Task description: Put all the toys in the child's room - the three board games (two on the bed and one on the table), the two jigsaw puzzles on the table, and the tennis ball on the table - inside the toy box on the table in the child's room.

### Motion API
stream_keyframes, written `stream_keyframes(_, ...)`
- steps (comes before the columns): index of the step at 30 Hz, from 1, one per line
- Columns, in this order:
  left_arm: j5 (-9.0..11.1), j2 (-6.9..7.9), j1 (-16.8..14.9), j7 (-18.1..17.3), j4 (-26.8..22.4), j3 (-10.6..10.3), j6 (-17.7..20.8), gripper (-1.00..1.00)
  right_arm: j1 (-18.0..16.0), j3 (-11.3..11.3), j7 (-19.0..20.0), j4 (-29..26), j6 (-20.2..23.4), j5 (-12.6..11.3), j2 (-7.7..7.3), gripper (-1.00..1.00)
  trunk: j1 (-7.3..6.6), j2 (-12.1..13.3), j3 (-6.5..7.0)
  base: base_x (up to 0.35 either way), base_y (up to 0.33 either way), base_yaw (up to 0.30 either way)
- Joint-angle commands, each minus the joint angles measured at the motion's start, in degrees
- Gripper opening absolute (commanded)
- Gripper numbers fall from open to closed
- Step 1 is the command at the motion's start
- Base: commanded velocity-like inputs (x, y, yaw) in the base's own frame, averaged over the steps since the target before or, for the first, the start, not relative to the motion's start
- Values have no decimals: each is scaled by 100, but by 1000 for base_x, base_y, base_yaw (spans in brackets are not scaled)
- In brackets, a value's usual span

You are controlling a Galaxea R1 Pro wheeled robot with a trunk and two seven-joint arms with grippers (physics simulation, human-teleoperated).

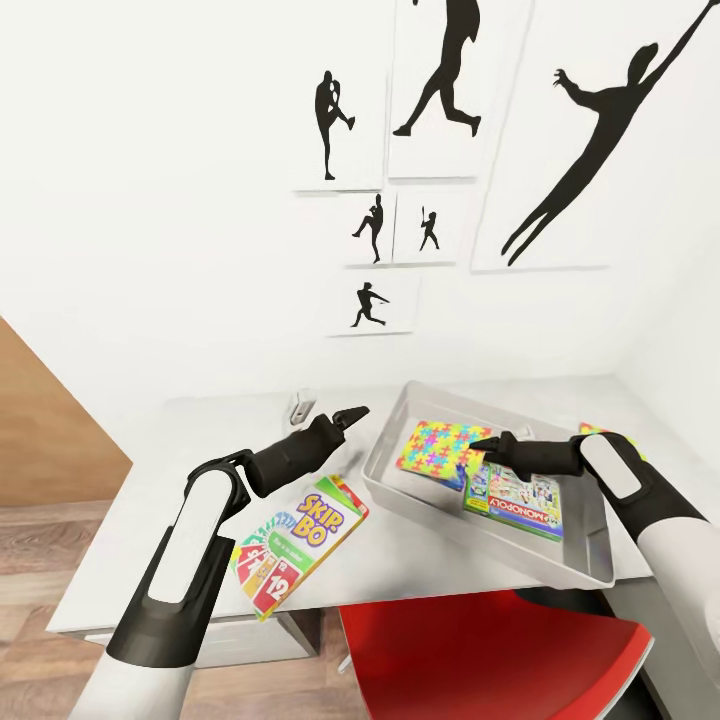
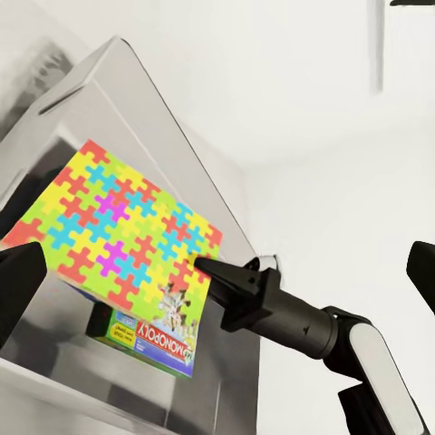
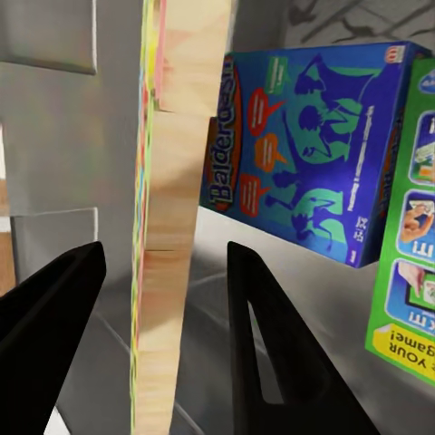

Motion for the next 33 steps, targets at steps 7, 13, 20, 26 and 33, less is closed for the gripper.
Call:
stream_keyframes(7, 63, -3, -5, 58, -6, 3, 13, 100, -17, 21, 59, 3, 0, 56, 11, -100, 3, -11, -11, 0, 0, 0)
stream_keyframes(13, 61, -3, -5, 58, -6, 3, 12, 100, -25, 24, 59, 7, 0, 56, 26, -100, 3, -11, -11, 0, 0, 0)
stream_keyframes(20, 59, -3, -5, 58, -6, 3, 13, 100, -59, 28, 59, 49, 0, 64, 98, -100, 3, -11, -11, 0, 0, 0)
stream_keyframes(26, 59, -3, -5, 58, -6, 3, 12, 100, -96, 29, 59, 67, 0, 70, 140, -100, 3, -11, -11, 0, 0, 0)
stream_keyframes(33, 60, -3, -5, 58, -6, 3, 14, 100, -118, 29, 59, 76, 0, 73, 166, -100, 3, -11, -11, 0, 0, 0)
